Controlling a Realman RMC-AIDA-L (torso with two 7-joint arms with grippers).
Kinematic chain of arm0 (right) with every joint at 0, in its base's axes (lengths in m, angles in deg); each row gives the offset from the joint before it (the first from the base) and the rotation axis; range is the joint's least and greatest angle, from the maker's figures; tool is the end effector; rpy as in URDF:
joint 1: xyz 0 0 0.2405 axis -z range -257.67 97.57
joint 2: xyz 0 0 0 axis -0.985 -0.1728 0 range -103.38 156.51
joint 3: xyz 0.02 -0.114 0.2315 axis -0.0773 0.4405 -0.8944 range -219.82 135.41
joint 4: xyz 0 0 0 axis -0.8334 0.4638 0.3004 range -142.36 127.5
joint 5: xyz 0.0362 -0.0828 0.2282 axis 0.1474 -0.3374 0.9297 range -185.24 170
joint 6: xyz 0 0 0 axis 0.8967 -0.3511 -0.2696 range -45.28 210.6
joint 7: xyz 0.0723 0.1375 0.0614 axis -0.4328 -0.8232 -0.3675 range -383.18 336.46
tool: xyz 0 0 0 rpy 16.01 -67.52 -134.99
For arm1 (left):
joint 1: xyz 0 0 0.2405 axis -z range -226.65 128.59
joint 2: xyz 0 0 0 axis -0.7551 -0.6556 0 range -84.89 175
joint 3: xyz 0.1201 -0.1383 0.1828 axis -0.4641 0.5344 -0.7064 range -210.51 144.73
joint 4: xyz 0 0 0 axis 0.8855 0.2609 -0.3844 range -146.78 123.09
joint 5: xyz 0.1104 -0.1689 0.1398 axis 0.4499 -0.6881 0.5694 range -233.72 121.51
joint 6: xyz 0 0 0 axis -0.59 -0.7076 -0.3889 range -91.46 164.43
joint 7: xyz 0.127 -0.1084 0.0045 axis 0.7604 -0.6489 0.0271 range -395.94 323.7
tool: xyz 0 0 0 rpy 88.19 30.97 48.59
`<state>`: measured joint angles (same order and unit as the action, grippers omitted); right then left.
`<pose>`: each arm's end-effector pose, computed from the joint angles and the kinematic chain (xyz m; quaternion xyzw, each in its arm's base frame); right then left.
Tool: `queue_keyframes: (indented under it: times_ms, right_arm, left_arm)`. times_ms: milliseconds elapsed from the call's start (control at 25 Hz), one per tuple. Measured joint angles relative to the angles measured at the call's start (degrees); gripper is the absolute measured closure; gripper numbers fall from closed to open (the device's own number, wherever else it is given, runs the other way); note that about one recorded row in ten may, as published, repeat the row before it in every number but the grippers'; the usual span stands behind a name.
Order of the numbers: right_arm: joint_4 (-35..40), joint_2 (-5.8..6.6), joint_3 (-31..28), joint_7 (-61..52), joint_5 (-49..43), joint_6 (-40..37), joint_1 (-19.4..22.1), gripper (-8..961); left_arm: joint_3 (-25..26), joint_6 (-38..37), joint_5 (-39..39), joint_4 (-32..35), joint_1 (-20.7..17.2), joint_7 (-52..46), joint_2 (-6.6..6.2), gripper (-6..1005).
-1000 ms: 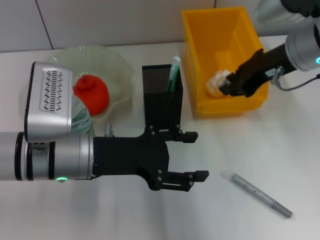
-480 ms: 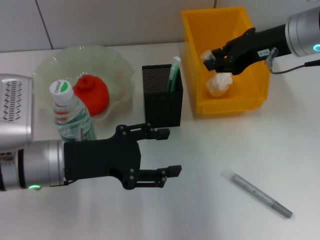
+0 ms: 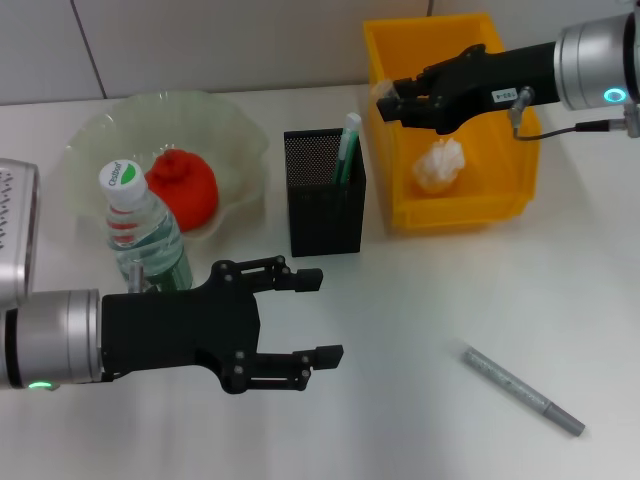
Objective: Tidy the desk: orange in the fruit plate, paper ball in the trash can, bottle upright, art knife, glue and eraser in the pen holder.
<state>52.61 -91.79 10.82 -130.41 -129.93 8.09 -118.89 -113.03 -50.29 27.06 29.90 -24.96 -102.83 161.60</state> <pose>0.1782 0.4621 0.0279 -0.9451 0.1946 0.1236 0.2316 -0.2165 0.3269 -0.0718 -0.9577 -0.0416 -0.2831 0.0298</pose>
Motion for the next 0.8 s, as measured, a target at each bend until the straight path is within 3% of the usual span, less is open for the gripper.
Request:
queue_keyframes:
  times_ms: [280,800]
  right_arm:
    - [-8.27,0.54,-0.69,11.27,9.74,0.89,-0.12,692]
    - [-20.46,2.16,-1.10,14.68,11.16,4.78,-4.60,692]
  left_arm:
    - [0.43,-1.14,0.00,0.08,-0.01,0.24,-0.15,214]
    - [0.43,-1.38,-0.03,0.15,0.44,0.51,0.26,214]
